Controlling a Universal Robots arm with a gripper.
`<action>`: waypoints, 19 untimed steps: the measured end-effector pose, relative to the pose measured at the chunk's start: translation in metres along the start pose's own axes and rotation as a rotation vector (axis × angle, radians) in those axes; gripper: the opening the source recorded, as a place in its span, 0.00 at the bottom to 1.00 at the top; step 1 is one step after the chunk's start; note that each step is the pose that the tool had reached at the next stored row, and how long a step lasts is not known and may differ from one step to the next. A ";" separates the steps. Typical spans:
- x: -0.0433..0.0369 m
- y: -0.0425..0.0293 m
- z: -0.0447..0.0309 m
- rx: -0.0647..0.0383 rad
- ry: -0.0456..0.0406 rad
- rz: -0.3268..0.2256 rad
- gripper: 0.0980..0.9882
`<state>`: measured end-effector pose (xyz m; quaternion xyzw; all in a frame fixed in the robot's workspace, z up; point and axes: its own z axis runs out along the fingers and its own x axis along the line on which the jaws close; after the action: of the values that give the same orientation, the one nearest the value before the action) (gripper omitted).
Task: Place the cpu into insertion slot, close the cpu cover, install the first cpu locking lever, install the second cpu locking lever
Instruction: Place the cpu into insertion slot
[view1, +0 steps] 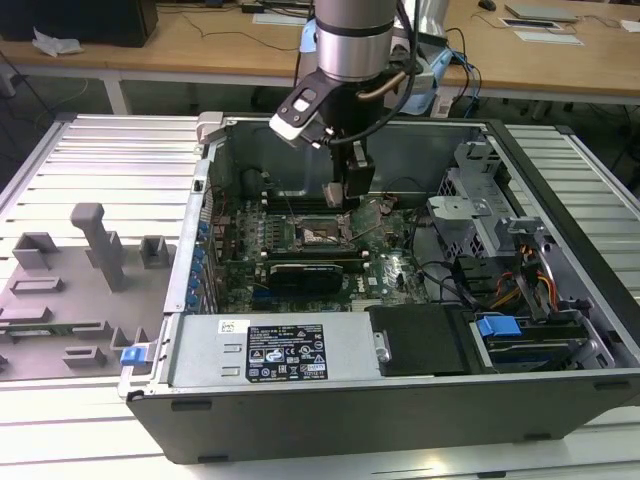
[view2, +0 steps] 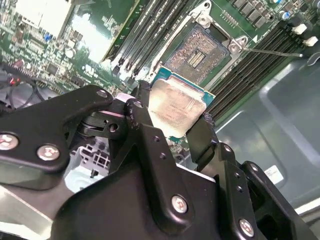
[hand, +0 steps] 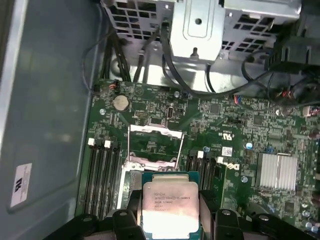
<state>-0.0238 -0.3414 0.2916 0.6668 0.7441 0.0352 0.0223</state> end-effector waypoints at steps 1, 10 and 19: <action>0.0002 -0.0009 0.0023 0.000 -0.0014 0.007 0.50; 0.0011 -0.0097 0.0158 0.000 -0.0061 0.058 0.50; 0.0023 -0.0162 0.0318 0.001 -0.0077 0.080 0.50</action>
<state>-0.0376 -0.3402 0.2586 0.6961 0.7169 0.0329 0.0233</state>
